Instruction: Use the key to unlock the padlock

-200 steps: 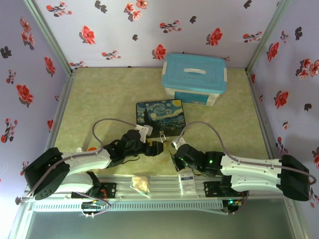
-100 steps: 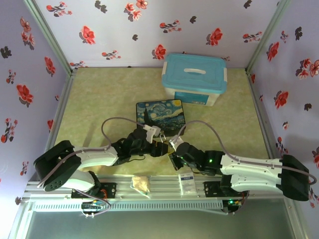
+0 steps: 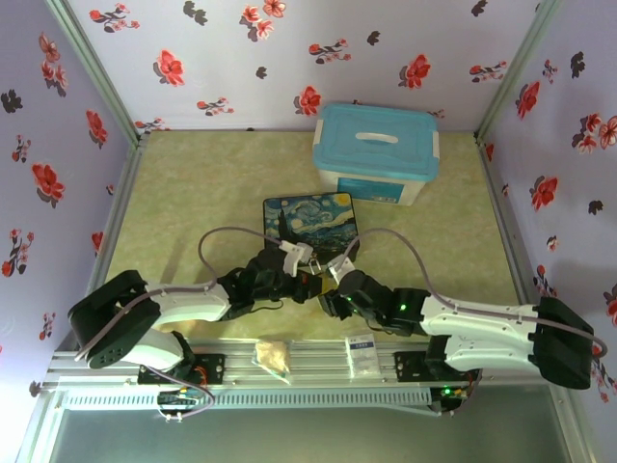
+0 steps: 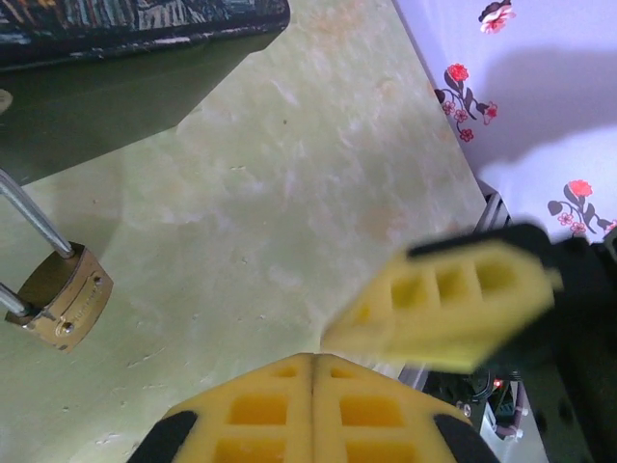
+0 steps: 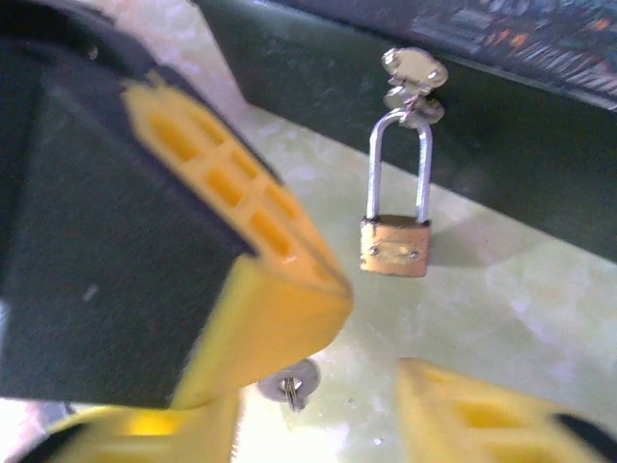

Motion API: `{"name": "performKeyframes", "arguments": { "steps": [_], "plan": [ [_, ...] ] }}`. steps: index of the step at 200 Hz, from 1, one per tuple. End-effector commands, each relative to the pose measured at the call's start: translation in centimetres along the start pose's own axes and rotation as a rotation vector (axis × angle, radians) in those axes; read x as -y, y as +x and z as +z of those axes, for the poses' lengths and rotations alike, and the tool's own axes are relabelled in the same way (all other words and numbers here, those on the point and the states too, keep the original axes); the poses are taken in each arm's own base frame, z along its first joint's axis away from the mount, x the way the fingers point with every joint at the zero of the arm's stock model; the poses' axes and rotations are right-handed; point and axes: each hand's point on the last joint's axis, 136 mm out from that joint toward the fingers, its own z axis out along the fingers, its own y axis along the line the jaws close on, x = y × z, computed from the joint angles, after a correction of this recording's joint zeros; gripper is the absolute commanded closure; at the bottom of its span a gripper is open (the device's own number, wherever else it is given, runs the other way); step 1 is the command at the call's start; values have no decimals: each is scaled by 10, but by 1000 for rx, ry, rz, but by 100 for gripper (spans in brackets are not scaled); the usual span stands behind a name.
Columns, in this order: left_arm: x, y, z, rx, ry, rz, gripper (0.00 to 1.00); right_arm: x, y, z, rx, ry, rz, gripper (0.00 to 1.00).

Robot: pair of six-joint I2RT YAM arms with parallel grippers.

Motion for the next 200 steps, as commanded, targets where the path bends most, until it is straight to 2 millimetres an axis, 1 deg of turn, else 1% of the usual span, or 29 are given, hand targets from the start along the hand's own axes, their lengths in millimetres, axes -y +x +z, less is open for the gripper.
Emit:
{"name": "performKeyframes", "arguments": {
  "steps": [1,9,15,20,30,36,44,52,64,77,98,107,127,147,168,180,200],
  "plan": [
    [1,-23,-16,79,-8,25,100,10,-45,-12,168,-8,90,18],
    [-1,-34,-24,117,-16,28,100,11,-57,-16,212,-80,148,14],
    [-3,-41,-31,145,-17,31,100,11,-70,-22,263,-136,192,14],
    [-4,-47,-36,164,-19,32,100,15,-82,-28,315,-167,229,13],
    [-2,-61,-47,203,-2,42,100,16,-99,-40,410,-243,274,12],
    [3,-68,-52,217,25,55,100,18,-110,-48,469,-278,289,11],
    [12,-76,-59,229,65,77,100,16,-119,-57,520,-322,294,10],
    [20,-82,-65,239,97,100,100,14,-125,-61,540,-362,290,10],
    [32,-87,-71,245,138,140,100,3,-132,-65,538,-420,263,11],
    [43,-91,-77,254,172,173,100,-11,-137,-69,528,-496,243,13],
    [59,-95,-86,280,231,202,100,-27,-144,-76,539,-607,242,15],
    [64,-97,-91,297,249,210,100,-30,-146,-77,537,-628,237,16],
    [72,-101,-98,333,279,220,100,-36,-145,-71,512,-656,229,22],
    [77,-103,-101,346,302,219,100,-42,-147,-71,518,-704,231,32],
    [81,-105,-104,359,317,221,100,-49,-149,-71,514,-765,232,46],
    [81,-106,-104,359,318,222,100,-51,-148,-71,512,-778,236,53],
    [80,-106,-103,358,316,220,100,-49,-145,-68,509,-774,250,58]
  ]
}}
